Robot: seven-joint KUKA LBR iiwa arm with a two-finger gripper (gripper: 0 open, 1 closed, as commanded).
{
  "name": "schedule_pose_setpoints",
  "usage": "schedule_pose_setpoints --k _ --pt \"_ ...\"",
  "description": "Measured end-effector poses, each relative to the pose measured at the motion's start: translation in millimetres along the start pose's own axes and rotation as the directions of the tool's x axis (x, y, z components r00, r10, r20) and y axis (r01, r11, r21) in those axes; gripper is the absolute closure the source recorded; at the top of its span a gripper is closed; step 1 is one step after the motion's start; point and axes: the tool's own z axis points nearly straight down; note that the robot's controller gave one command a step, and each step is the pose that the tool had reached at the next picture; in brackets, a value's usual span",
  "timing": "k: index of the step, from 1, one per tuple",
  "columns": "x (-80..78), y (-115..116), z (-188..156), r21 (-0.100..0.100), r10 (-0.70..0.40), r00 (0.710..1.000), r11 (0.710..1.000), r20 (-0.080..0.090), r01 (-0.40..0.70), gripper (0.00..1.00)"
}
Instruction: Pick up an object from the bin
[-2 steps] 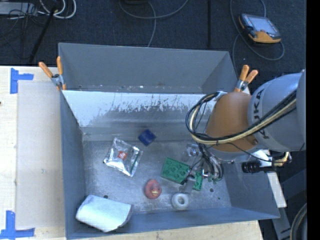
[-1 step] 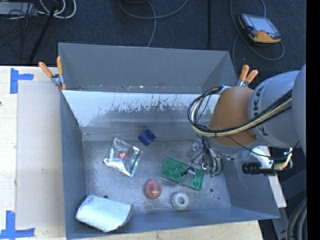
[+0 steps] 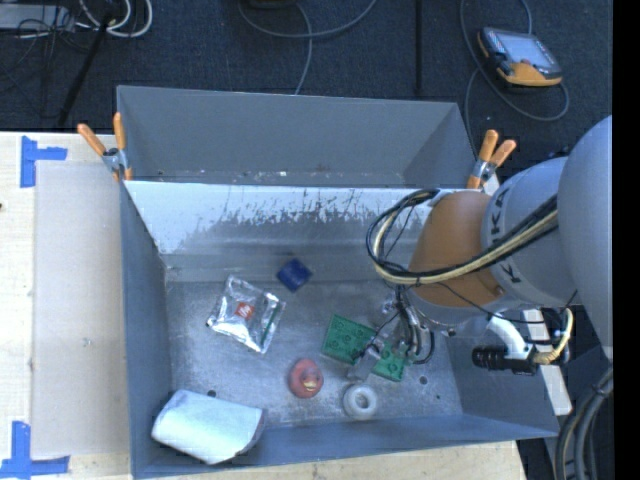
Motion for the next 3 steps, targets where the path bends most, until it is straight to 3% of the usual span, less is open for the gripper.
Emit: schedule_pose_setpoints --k 1,2,3 --pt "0.1 0 0 0.000 -0.003 1.000 1.000 0.003 0.003 0.00" --pt "-0.3 0 0 0.000 -0.004 1.000 1.000 0.004 0.004 1.00" --pt "-0.8 0 -38 -0.003 -0.009 1.000 1.000 0.005 0.009 1.00"
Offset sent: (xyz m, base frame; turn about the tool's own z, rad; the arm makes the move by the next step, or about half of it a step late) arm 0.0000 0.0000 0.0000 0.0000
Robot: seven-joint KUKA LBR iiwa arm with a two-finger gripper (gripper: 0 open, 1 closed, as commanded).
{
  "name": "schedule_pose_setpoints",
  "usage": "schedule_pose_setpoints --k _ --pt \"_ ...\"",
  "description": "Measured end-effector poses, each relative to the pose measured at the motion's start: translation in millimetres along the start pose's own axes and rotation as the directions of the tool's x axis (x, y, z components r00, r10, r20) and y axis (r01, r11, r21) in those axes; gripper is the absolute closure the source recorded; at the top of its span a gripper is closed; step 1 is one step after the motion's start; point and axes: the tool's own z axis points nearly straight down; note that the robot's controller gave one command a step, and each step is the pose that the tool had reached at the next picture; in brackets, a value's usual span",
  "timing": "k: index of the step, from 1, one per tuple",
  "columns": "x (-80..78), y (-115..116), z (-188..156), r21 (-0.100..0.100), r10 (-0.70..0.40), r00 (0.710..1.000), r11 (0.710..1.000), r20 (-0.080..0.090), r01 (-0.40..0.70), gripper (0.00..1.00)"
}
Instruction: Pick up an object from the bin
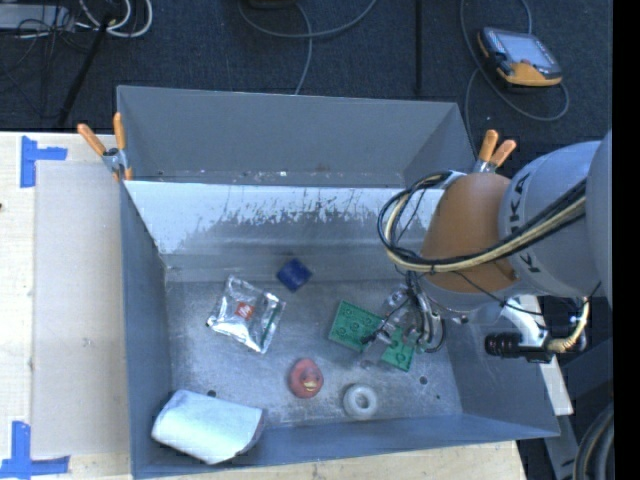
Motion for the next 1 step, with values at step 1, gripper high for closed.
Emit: schedule_pose_setpoints --k 1 --pt "-1.6 1.0 -69.2 -0.002 -0.005 1.000 1.000 0.004 0.005 1.00"
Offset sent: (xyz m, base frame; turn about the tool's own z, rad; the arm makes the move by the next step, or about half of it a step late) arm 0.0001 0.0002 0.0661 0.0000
